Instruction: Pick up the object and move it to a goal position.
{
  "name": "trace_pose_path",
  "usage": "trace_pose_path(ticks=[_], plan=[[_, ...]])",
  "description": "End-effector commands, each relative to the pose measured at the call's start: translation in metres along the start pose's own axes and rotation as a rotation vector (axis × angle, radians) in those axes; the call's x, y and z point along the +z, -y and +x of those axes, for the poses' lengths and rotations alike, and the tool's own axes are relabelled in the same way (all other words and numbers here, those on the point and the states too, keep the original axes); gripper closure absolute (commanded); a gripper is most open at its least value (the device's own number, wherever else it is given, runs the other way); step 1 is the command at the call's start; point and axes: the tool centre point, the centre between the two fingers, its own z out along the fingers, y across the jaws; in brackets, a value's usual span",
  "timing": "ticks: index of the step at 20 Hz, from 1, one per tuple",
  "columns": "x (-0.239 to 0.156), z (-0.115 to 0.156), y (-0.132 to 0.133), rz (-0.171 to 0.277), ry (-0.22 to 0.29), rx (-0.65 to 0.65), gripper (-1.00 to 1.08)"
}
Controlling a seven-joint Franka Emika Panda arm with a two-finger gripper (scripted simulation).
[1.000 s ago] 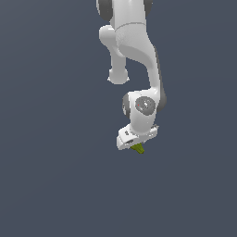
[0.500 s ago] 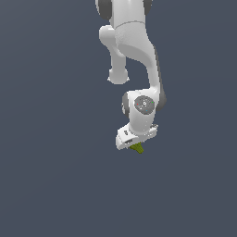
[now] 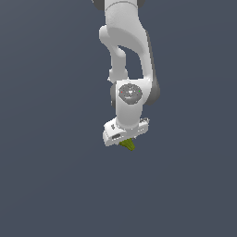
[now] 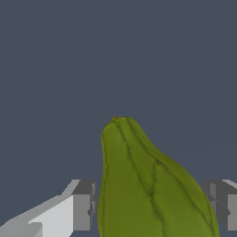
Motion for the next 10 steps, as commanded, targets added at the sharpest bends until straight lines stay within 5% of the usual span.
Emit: trace_pose_path(ticks=[1, 10], plan=[[-0.023, -0.004, -0.021, -0.001, -0.003, 0.001, 1.08], [-0.105, -0.022, -0.097, 0.0, -0.004, 0.0, 1.08]])
